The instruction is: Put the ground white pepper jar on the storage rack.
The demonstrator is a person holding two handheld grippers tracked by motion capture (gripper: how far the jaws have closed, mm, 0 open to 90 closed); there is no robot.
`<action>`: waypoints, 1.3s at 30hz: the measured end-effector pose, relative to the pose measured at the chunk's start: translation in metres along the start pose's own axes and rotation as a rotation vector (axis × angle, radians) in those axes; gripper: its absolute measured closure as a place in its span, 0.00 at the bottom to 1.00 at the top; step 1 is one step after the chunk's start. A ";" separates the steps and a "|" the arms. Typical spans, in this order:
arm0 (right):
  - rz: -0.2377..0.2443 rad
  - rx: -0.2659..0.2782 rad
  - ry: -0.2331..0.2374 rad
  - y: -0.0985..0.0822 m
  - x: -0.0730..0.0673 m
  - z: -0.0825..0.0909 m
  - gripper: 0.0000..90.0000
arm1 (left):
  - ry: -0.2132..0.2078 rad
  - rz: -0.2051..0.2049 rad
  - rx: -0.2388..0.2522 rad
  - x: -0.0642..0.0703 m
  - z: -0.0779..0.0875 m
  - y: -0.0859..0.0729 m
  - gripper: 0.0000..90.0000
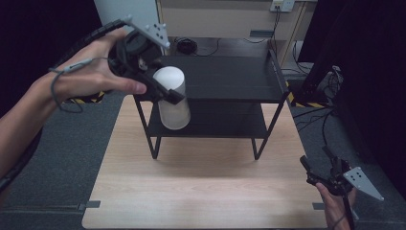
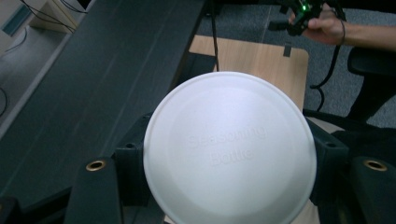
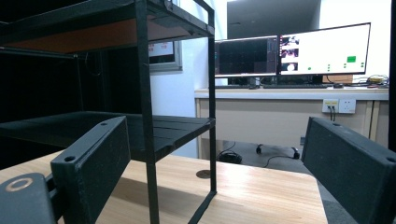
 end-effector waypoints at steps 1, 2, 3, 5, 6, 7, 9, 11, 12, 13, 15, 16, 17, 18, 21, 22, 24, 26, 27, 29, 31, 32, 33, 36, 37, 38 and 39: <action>-0.002 -0.001 -0.002 0.000 0.000 0.000 0.09 | 0.009 0.010 0.012 -0.005 0.000 0.004 0.37; -0.003 0.000 -0.003 0.000 0.000 0.000 0.09 | 0.014 0.012 0.013 -0.007 0.000 0.006 0.37; -0.003 0.000 -0.003 0.000 0.000 0.000 0.09 | 0.028 0.014 0.012 -0.009 0.000 0.009 0.37; -0.002 0.001 -0.002 0.000 0.000 0.000 0.09 | 0.063 0.028 0.017 -0.017 -0.001 0.014 0.37; -0.002 0.000 0.000 0.000 0.000 0.000 0.09 | 0.088 0.043 0.021 -0.025 -0.001 0.018 0.37; -0.002 0.000 0.000 0.000 0.000 0.000 0.09 | 0.088 0.043 0.021 -0.025 -0.001 0.018 0.37; -0.002 -0.001 0.000 0.000 0.000 0.000 0.09 | 0.111 0.067 0.029 -0.036 -0.001 0.021 0.37; -0.002 -0.001 -0.003 -0.001 0.000 0.000 0.09 | 0.124 0.090 0.025 -0.048 -0.001 0.025 0.37; -0.003 0.000 -0.003 0.000 0.000 0.000 0.09 | 0.130 0.110 0.034 -0.055 0.000 0.025 0.37; -0.004 0.002 -0.005 0.000 0.001 0.001 0.09 | 0.139 0.124 0.043 -0.062 0.001 0.025 0.37; -0.007 0.002 -0.008 -0.001 0.001 0.001 0.09 | 0.158 0.145 0.052 -0.073 0.002 0.026 0.37; -0.007 0.000 -0.009 -0.001 0.001 0.001 0.09 | 0.164 0.162 0.060 -0.079 0.003 0.025 0.37; -0.007 -0.002 -0.009 -0.001 0.001 0.001 0.09 | 0.169 0.179 0.066 -0.087 0.003 0.024 0.37; -0.006 -0.003 -0.009 -0.001 0.001 0.001 0.09 | 0.173 0.193 0.066 -0.093 0.003 0.023 0.37; -0.004 -0.002 -0.007 -0.001 0.001 0.000 0.09 | 0.194 0.234 0.077 -0.109 0.002 0.019 0.37; -0.004 -0.006 -0.009 -0.001 0.001 0.001 0.09 | 0.222 0.265 0.071 -0.121 -0.002 0.015 0.37; -0.006 -0.009 -0.011 -0.002 0.001 0.001 0.09 | 0.225 0.275 0.073 -0.124 -0.002 0.014 0.37; -0.007 -0.008 -0.016 -0.002 0.002 0.001 0.09 | 0.242 0.296 0.080 -0.132 -0.004 0.010 0.37; -0.007 -0.008 -0.016 -0.002 0.002 0.001 0.09 | 0.249 0.302 0.082 -0.135 -0.005 0.007 0.37; -0.008 -0.009 -0.020 -0.002 0.002 0.001 0.09 | 0.252 0.322 0.092 -0.141 -0.005 0.003 0.37; -0.010 -0.010 -0.023 -0.002 0.002 0.001 0.09 | 0.254 0.333 0.092 -0.145 -0.007 0.001 0.37; -0.009 -0.011 -0.021 -0.002 0.002 0.001 0.09 | 0.257 0.336 0.086 -0.146 -0.008 0.000 0.37; -0.009 -0.011 -0.021 -0.002 0.002 0.001 0.09 | 0.258 0.335 0.081 -0.147 -0.009 0.000 0.37; -0.008 -0.010 -0.018 -0.002 0.002 0.001 0.09 | 0.250 0.338 0.069 -0.149 -0.013 -0.002 0.37; -0.009 -0.008 -0.018 -0.002 0.002 0.001 0.09 | 0.250 0.341 0.063 -0.150 -0.014 -0.003 0.37; -0.012 -0.007 -0.017 -0.002 0.002 0.002 0.09 | 0.249 0.335 0.069 -0.150 -0.014 -0.004 0.37; -0.016 -0.005 -0.015 -0.002 0.001 0.001 0.09 | 0.246 0.334 0.076 -0.150 -0.014 -0.005 0.37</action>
Point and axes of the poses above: each handheld gripper's, and its own axes: z roughly backward along the jaws, y roughly out of its top, x roughly to its right, the point moved 4 cm from there along -z, roughly forward along the jaws, and after that the axes turned 14 degrees about -y, right-handed, at the moved point
